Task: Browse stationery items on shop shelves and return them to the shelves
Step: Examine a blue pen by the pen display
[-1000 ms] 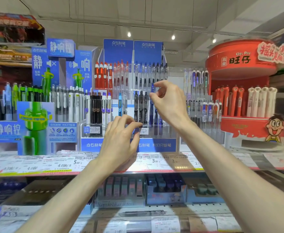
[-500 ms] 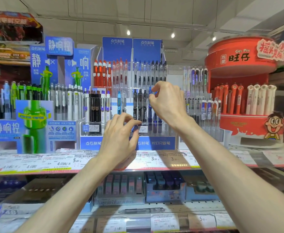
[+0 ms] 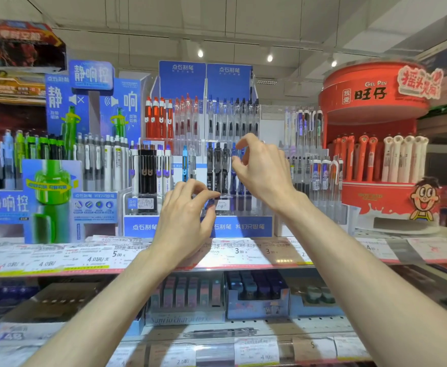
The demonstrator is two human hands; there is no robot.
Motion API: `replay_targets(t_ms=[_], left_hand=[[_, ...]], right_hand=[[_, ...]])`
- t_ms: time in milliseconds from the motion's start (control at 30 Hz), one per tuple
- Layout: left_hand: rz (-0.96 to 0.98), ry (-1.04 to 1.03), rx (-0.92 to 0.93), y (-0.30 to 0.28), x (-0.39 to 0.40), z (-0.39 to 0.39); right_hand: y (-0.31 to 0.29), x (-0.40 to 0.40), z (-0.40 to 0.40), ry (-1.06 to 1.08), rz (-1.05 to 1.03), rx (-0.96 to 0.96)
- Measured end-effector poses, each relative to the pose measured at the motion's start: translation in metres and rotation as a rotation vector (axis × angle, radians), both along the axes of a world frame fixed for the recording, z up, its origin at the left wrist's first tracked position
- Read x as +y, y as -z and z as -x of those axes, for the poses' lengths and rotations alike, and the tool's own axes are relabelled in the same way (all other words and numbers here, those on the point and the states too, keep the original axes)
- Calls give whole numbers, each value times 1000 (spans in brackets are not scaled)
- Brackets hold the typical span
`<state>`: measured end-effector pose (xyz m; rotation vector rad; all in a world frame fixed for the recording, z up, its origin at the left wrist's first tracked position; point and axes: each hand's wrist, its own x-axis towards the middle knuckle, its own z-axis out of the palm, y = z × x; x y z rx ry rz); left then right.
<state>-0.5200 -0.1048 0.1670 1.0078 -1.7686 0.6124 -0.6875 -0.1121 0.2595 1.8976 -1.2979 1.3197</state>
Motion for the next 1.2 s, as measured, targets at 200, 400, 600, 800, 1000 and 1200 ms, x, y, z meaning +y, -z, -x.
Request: replay_targets(t_ms=[200, 400, 600, 800, 1000, 1200], left_hand=[[-6, 10, -5, -1, 1, -1], [-8, 19, 2, 0, 1, -1], [-44, 45, 1, 1, 3, -2], [-104, 139, 29, -1, 20, -15], [-137, 189, 162, 33, 59, -31], [-202, 231, 258, 75, 90, -34]], right_hand=[[-7, 1, 14, -155, -87, 1], [-5, 0, 17, -183, -80, 13], [1, 4, 17, -178, -97, 10], [23, 33, 26, -284, -256, -51], [74, 65, 42, -361, -251, -148], [140, 89, 54, -415, -156, -219]])
